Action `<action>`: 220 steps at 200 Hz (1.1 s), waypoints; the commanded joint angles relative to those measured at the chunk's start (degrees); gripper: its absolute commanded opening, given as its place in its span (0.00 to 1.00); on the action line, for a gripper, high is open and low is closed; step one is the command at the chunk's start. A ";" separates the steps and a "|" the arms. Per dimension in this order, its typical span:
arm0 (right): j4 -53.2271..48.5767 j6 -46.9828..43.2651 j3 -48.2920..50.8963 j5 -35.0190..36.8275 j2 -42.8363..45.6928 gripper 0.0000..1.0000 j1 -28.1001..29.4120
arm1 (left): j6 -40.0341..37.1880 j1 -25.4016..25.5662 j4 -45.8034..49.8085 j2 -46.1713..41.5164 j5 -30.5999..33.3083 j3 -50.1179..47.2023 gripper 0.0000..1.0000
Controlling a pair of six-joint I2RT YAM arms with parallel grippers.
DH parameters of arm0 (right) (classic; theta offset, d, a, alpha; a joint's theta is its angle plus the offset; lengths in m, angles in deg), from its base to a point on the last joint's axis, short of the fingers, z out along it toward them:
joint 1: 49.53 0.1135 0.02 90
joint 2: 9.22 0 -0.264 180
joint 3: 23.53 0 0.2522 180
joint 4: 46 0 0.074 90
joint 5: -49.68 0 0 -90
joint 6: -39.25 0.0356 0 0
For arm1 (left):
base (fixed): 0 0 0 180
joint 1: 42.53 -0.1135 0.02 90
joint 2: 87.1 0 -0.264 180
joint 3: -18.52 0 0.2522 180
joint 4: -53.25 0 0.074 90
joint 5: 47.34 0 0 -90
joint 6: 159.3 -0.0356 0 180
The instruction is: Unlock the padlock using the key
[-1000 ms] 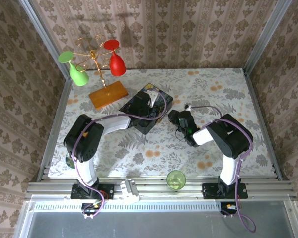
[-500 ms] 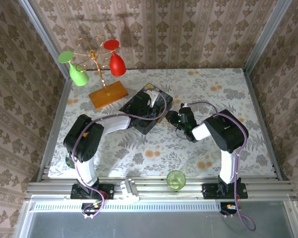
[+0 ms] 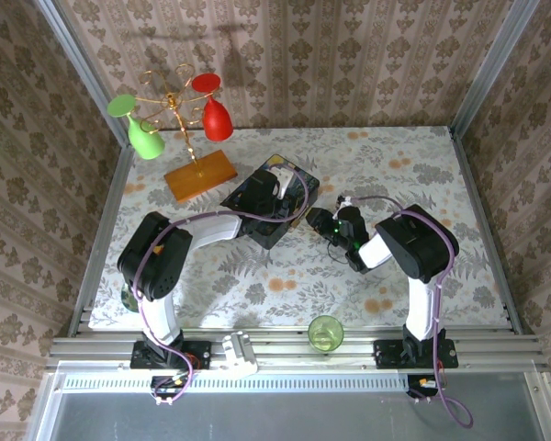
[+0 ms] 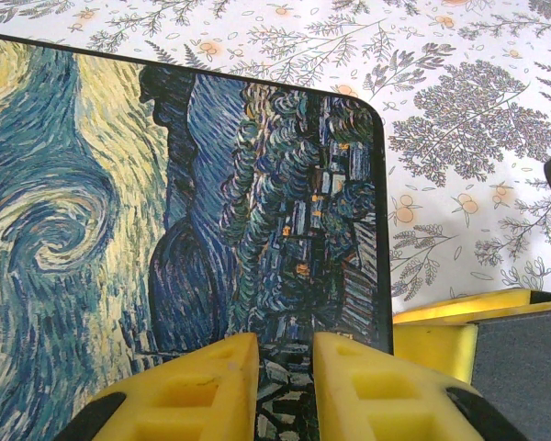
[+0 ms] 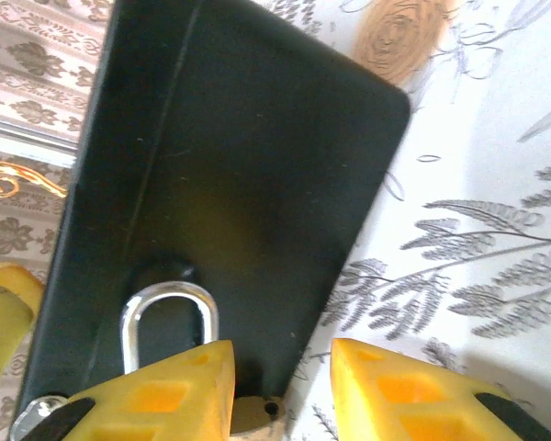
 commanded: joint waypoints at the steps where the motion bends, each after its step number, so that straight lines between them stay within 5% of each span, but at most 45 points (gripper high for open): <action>1: 3.60 1.28 -1.75 -2.30 -2.89 0.35 0.15 | -0.04 0.34 11.57 1.62 -0.72 -1.42 0.24; 220: 12.16 0.38 -1.07 -3.60 -6.86 0.35 3.13 | 0.18 0.97 11.79 2.32 -0.72 -1.10 0.25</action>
